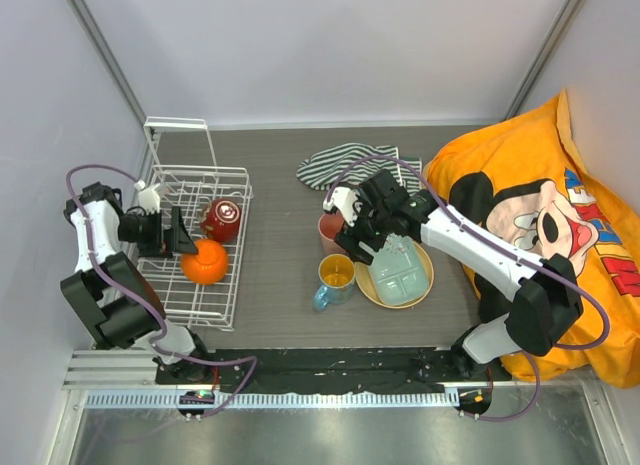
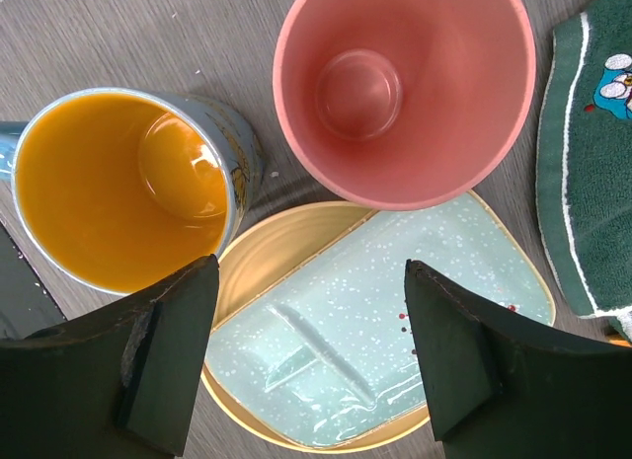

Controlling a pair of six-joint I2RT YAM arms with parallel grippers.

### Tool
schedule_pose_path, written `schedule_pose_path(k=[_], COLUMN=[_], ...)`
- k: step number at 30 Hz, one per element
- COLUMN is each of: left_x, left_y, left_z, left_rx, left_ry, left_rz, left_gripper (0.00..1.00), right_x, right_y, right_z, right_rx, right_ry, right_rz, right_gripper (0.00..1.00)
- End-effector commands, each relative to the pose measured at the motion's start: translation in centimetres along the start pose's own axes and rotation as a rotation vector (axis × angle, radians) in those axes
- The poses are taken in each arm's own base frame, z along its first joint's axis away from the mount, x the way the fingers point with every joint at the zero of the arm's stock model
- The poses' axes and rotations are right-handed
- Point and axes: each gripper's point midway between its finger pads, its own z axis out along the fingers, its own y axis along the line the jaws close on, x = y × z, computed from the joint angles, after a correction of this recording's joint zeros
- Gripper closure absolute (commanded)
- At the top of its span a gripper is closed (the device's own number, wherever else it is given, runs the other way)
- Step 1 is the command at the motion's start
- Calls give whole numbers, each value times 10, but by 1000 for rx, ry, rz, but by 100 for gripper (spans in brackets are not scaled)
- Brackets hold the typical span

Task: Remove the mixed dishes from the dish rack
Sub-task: Pick up the bowl from the dish rack.

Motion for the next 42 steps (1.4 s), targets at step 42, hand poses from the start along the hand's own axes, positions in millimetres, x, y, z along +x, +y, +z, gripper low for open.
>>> schedule_pose_path(k=[42], left_x=[3], left_y=[-8], left_z=[29], left_rx=[191], left_ry=[29], left_rz=[-55], left_gripper=[0], right_x=[9], right_y=[-3], right_z=[16], right_rx=[-17], right_ry=[-13], right_rz=[14], right_gripper=[21])
